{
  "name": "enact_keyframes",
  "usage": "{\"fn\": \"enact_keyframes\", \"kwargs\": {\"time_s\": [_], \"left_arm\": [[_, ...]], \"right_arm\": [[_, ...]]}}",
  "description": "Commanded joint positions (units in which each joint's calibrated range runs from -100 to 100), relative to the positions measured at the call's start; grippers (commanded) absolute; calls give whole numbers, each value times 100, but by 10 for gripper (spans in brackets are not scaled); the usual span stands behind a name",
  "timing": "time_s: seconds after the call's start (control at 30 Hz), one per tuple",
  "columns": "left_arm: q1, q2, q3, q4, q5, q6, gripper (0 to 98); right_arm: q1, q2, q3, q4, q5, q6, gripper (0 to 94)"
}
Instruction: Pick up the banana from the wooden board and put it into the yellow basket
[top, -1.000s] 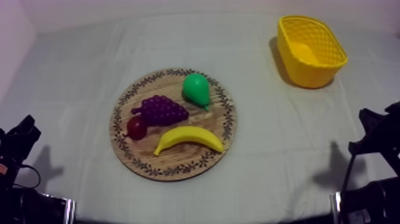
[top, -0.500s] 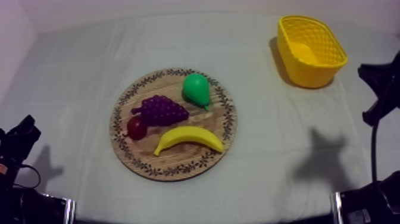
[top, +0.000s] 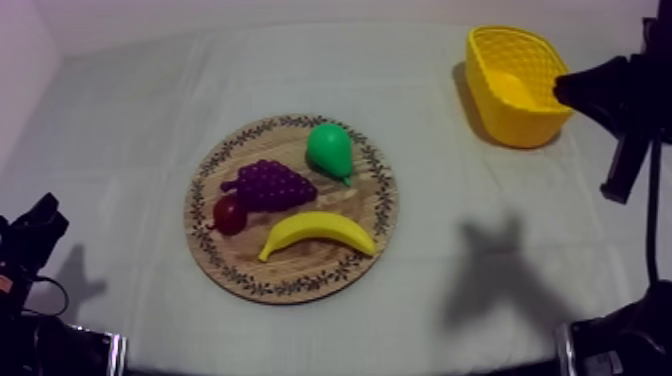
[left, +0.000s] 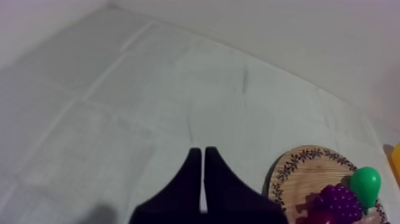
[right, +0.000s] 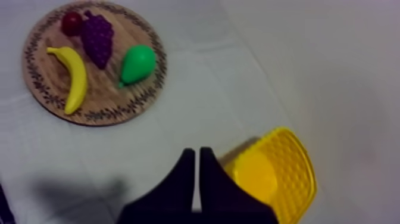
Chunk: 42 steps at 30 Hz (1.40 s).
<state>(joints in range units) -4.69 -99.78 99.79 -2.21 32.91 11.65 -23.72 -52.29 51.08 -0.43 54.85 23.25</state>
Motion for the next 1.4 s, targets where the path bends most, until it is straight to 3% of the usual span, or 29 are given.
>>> {"fn": "enact_keyframes", "kwargs": {"time_s": [0.0, 0.37, 0.57, 0.8, 1.0, 1.17, 1.27, 1.37], "left_arm": [[2, -5, -1, 3, -1, -2, 1], [2, -5, -1, 3, -1, 0, 1], [2, -5, -1, 3, -1, -3, 1], [2, -5, -1, 3, -1, -1, 1], [2, -5, -1, 3, -1, 0, 1], [2, -5, -1, 3, -1, -1, 1], [2, -5, -1, 3, -1, -2, 1], [2, -5, -1, 3, -1, -1, 1]], "right_arm": [[-440, 208, -25, 54, 43, -12, 7], [-1596, 1702, -122, 345, -422, -316, 9], [-1764, 2683, -304, 250, -733, -375, 7], [-1880, 3541, -378, 351, -1139, -604, 9], [-1842, 4042, -596, 336, -1305, -649, 66], [-1895, 4281, -648, 323, -1429, -653, 192], [-1940, 4379, -690, 351, -1480, -700, 421], [-1981, 4439, -721, 425, -1539, -785, 574]]}}
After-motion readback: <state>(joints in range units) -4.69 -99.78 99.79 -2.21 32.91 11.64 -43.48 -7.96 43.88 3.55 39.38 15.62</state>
